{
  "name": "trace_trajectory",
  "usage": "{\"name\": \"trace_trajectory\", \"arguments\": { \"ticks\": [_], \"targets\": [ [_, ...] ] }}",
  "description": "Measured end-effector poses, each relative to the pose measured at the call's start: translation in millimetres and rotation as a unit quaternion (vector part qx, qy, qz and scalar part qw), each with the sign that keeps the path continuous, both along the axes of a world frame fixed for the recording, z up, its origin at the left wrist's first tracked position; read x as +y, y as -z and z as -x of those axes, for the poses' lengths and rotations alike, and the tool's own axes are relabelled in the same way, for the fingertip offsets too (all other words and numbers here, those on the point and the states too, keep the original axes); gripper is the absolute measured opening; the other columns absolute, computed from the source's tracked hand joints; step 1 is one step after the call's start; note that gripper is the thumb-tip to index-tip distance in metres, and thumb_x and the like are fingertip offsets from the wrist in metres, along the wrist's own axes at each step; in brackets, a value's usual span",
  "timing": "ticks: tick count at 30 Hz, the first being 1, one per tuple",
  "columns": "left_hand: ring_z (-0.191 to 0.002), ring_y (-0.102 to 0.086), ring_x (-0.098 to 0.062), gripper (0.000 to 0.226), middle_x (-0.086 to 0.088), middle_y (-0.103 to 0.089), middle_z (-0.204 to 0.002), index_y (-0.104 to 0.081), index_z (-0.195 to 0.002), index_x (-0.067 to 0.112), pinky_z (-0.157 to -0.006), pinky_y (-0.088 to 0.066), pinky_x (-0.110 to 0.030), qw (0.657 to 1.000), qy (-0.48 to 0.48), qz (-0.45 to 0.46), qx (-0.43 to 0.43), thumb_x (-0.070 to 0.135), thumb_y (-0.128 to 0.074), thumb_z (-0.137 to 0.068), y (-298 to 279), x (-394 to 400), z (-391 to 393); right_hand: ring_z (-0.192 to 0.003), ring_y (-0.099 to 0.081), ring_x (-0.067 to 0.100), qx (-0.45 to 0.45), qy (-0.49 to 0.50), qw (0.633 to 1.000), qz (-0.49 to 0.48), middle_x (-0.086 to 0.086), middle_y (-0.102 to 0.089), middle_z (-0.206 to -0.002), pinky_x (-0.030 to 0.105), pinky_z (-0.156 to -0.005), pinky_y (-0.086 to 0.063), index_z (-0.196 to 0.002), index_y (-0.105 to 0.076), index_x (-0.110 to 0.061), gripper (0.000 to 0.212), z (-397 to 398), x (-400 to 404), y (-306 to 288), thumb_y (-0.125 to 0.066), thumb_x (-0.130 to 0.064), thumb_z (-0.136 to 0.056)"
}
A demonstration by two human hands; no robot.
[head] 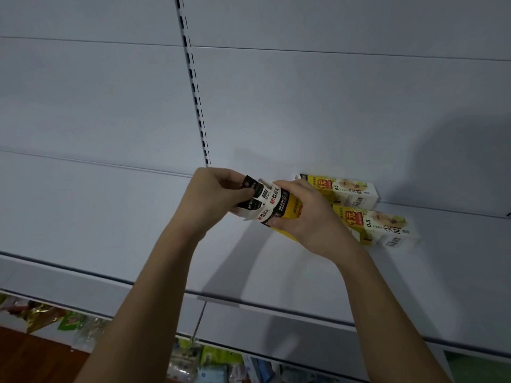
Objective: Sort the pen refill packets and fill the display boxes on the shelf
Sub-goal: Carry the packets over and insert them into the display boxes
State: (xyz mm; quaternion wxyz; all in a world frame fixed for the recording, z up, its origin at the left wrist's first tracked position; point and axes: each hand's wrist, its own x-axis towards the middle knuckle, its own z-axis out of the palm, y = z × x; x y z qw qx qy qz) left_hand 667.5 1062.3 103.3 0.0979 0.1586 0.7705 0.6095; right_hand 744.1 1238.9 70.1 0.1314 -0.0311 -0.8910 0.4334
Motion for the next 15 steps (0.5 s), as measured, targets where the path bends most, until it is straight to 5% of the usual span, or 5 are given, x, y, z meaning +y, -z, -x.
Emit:
{"name": "trace_trajectory", "arguments": {
  "ticks": [6, 9, 15],
  "targets": [
    [-0.050, -0.060, -0.007, 0.020, 0.001, -0.072, -0.065, -0.078, -0.079, 0.015, -0.047, -0.046, -0.023, 0.989, 0.088, 0.111, -0.046, -0.002, -0.069, -0.083, 28, 18, -9, -0.115, -0.044, 0.002, -0.083, -0.014, 0.995, -0.052, -0.013, -0.051, -0.124, 0.020, -0.097, -0.039, -0.139, -0.054, -0.027, 0.073, -7, -5, 11, -0.085, -0.018, -0.074],
    [-0.066, -0.066, -0.016, 0.016, -0.008, -0.076, -0.080, -0.078, -0.089, 0.013, -0.055, -0.046, -0.029, 0.984, 0.119, 0.100, -0.091, 0.000, -0.069, -0.086, 35, 11, -4, -0.102, -0.038, -0.007, -0.102, -0.015, 0.992, -0.067, -0.016, -0.051, -0.124, 0.008, -0.084, -0.035, -0.137, -0.054, -0.028, 0.069, -11, -4, 12, -0.083, -0.018, -0.076],
    [-0.069, -0.070, -0.017, 0.009, -0.010, -0.076, -0.079, -0.074, -0.083, 0.009, -0.063, -0.057, -0.028, 0.986, 0.105, 0.071, -0.107, 0.003, -0.070, -0.088, 38, 9, -2, -0.112, -0.057, 0.007, -0.109, 0.037, 0.989, -0.096, -0.022, -0.055, -0.113, 0.033, -0.098, -0.050, -0.128, -0.056, -0.036, 0.069, -12, -7, 20, -0.088, -0.022, -0.069]
  ]
}}
